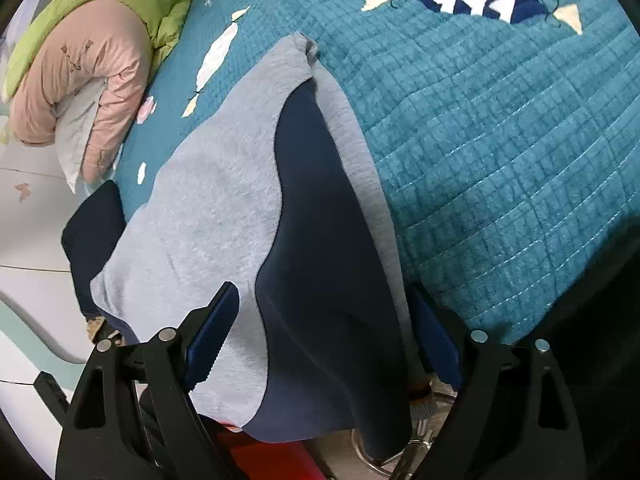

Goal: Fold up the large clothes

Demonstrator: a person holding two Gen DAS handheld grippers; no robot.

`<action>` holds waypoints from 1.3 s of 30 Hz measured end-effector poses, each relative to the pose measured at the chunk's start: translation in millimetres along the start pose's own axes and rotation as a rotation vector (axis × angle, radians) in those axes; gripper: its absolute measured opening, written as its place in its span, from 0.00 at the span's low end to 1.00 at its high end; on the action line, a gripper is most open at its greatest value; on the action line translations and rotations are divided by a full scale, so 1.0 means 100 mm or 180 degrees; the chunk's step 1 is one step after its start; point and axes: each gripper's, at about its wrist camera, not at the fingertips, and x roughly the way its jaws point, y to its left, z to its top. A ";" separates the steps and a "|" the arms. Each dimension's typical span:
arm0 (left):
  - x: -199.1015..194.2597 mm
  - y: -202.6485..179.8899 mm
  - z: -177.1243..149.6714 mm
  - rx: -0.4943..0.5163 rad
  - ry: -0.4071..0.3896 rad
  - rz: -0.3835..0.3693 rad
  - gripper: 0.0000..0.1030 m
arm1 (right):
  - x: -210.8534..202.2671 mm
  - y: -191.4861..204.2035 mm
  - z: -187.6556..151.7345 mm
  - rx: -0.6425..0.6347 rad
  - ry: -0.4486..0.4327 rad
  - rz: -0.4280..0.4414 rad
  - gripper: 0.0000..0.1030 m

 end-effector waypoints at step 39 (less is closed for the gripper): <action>0.05 -0.88 0.71 0.0470 -0.0047 -0.0541 0.35 | -0.01 0.25 -0.12 -0.0570 -0.0230 0.0027 0.26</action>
